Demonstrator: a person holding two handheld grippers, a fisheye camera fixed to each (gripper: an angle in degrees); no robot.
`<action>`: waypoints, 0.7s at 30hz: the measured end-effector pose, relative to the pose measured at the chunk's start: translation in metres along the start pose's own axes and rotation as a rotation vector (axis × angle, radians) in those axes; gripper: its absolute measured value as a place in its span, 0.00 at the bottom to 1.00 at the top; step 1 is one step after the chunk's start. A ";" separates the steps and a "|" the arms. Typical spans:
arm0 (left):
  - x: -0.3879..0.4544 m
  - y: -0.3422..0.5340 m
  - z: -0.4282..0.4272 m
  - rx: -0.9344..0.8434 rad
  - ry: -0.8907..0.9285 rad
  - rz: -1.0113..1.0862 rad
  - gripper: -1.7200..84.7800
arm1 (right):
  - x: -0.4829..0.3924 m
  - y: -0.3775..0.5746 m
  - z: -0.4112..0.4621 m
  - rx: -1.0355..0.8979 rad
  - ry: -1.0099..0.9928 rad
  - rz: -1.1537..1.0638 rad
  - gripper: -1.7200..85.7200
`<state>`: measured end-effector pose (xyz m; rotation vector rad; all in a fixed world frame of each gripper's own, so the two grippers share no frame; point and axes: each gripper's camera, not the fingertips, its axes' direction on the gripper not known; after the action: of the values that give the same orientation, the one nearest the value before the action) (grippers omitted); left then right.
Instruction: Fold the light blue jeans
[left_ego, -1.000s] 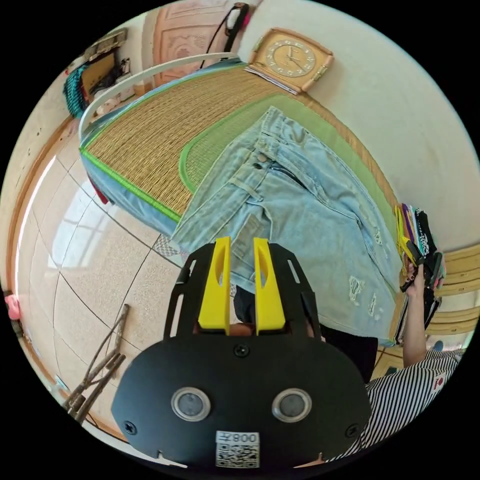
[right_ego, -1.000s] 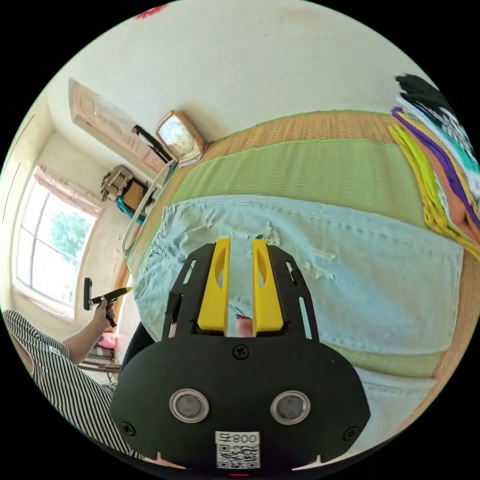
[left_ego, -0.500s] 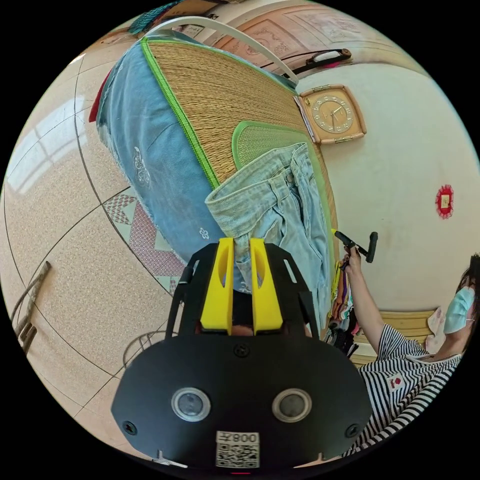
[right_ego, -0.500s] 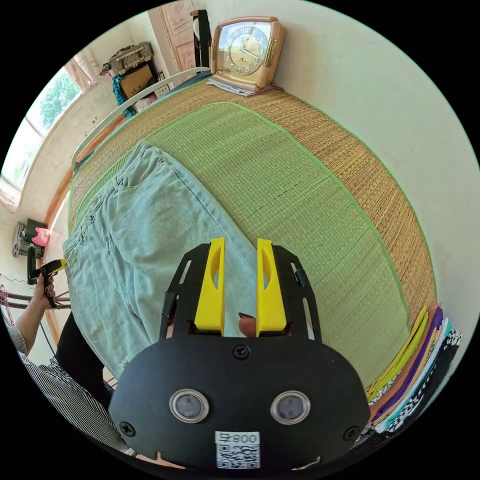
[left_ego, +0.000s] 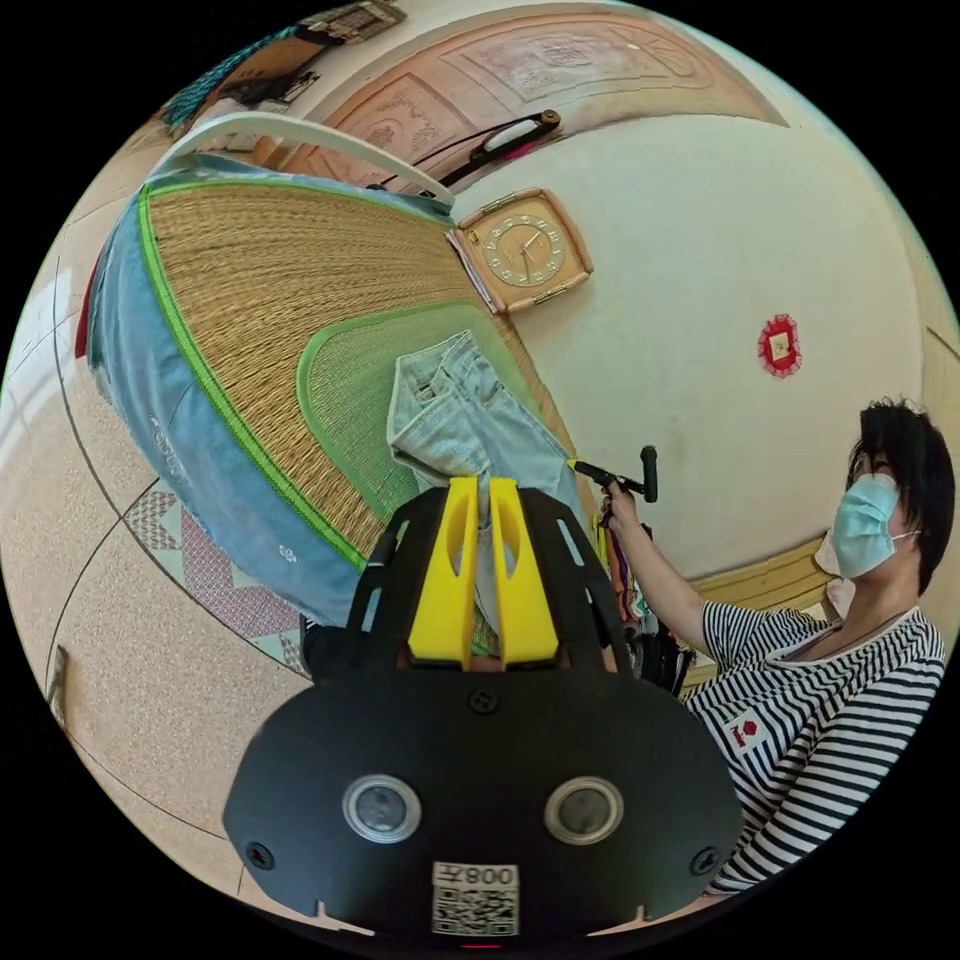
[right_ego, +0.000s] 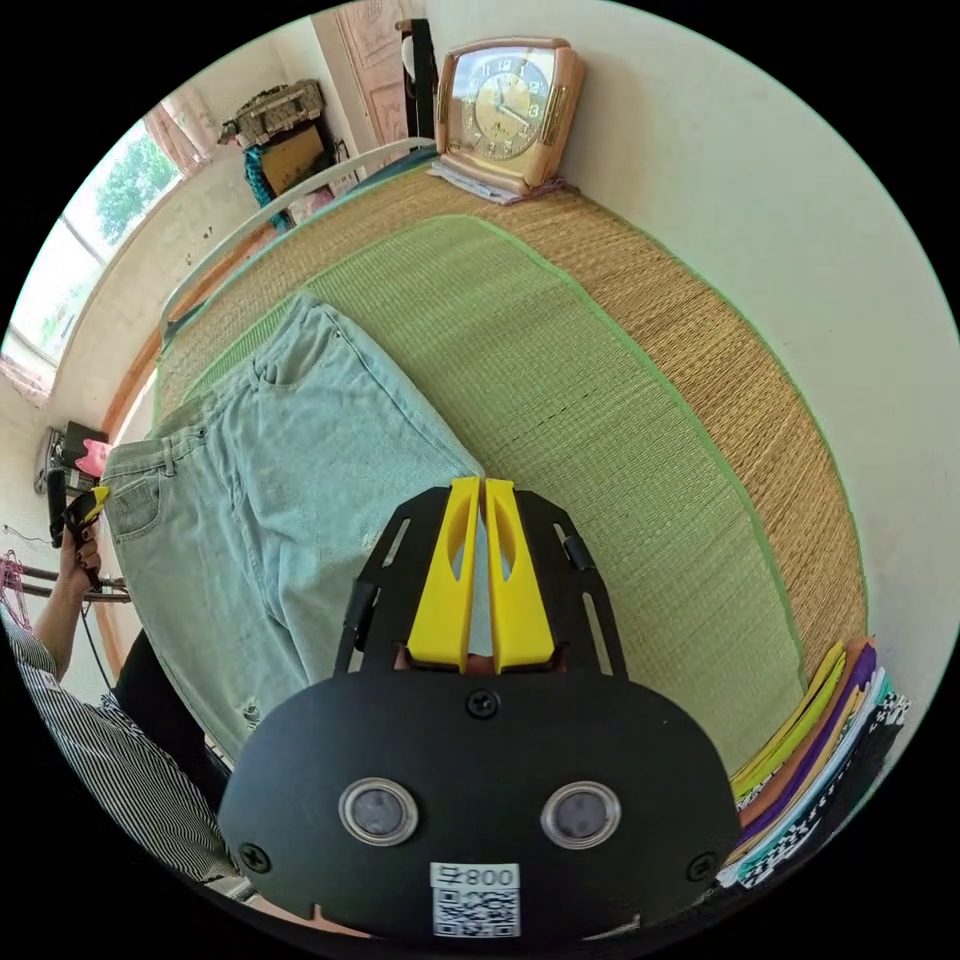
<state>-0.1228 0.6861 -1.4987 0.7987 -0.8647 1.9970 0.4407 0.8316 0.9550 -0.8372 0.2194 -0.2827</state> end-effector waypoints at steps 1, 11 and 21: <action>0.000 -0.006 -0.006 0.007 0.007 0.036 0.05 | 0.004 0.001 -0.012 0.044 -0.014 0.009 0.02; -0.090 -0.034 -0.011 0.005 -0.008 -0.081 0.05 | 0.043 -0.016 0.054 -0.114 0.030 0.228 0.03; -0.130 -0.043 -0.027 0.011 0.093 -0.081 0.08 | -0.041 -0.095 0.061 0.110 -0.058 -0.054 0.13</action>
<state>-0.0303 0.6726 -1.6022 0.7302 -0.7566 1.9527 0.4049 0.8272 1.0700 -0.7416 0.1263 -0.3176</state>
